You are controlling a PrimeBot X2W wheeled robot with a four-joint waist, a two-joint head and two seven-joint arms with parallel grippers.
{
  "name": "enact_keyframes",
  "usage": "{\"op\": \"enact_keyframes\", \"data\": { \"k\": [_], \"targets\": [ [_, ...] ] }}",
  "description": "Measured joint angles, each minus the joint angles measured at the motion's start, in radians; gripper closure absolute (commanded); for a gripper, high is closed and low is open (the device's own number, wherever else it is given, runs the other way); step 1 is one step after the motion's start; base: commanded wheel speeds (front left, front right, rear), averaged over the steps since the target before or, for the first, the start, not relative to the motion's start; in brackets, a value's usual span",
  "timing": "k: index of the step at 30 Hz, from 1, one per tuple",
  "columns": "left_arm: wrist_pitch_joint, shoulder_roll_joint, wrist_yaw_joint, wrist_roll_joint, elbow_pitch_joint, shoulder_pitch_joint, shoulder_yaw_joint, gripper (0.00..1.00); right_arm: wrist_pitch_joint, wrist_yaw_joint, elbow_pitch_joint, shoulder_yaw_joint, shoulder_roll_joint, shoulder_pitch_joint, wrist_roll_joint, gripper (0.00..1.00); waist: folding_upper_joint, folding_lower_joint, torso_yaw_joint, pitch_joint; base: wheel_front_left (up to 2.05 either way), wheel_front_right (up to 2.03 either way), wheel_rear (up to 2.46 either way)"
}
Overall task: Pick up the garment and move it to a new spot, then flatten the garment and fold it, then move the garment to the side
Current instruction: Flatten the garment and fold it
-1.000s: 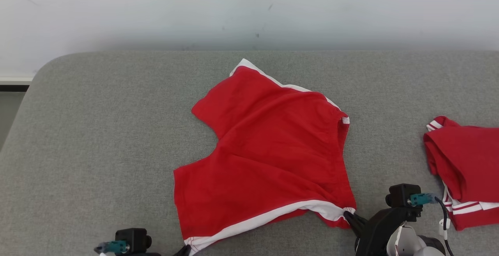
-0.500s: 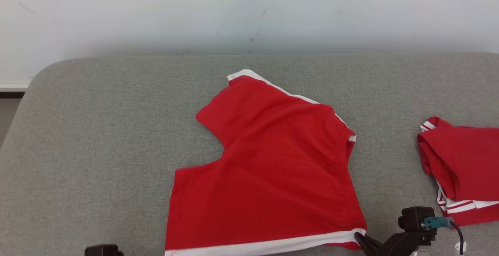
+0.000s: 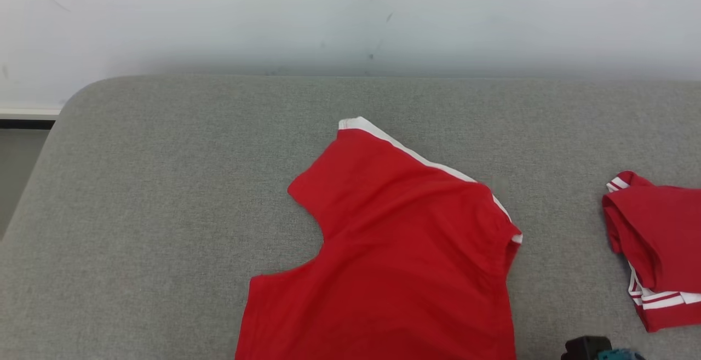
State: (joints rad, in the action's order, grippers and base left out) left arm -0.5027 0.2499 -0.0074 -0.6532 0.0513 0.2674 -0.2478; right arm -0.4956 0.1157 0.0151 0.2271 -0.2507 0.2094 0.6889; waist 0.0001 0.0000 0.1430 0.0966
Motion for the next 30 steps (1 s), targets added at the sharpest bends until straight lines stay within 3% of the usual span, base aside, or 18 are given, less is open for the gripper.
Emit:
{"op": "enact_keyframes", "data": {
  "k": [8,12,16,30],
  "targets": [
    [0.015,0.027,0.028,-0.007,0.142,0.029,0.073,1.0,-0.047,0.0,0.092,0.01,-0.016,0.052,0.022,1.0,-0.0001,-0.0001,-0.008,-0.001,0.0,0.0,0.0],
    [0.058,0.017,0.047,0.009,0.205,-0.1,0.109,1.0,-0.048,-0.004,0.153,0.016,-0.002,0.044,0.042,1.0,-0.0001,0.0,-0.022,0.005,0.0,0.0,0.0],
    [0.087,-0.033,0.074,0.036,0.222,-0.256,0.105,1.0,-0.05,-0.012,0.208,0.028,0.015,0.001,0.05,1.0,0.0,0.0,-0.037,0.02,0.0,0.0,0.0],
    [0.096,-0.123,0.095,0.161,-0.04,-0.7,0.015,1.0,-0.04,-0.01,0.293,-0.004,0.06,-0.217,0.049,1.0,0.0001,0.0003,-0.114,0.151,0.0,0.0,0.0]
  ]
}}
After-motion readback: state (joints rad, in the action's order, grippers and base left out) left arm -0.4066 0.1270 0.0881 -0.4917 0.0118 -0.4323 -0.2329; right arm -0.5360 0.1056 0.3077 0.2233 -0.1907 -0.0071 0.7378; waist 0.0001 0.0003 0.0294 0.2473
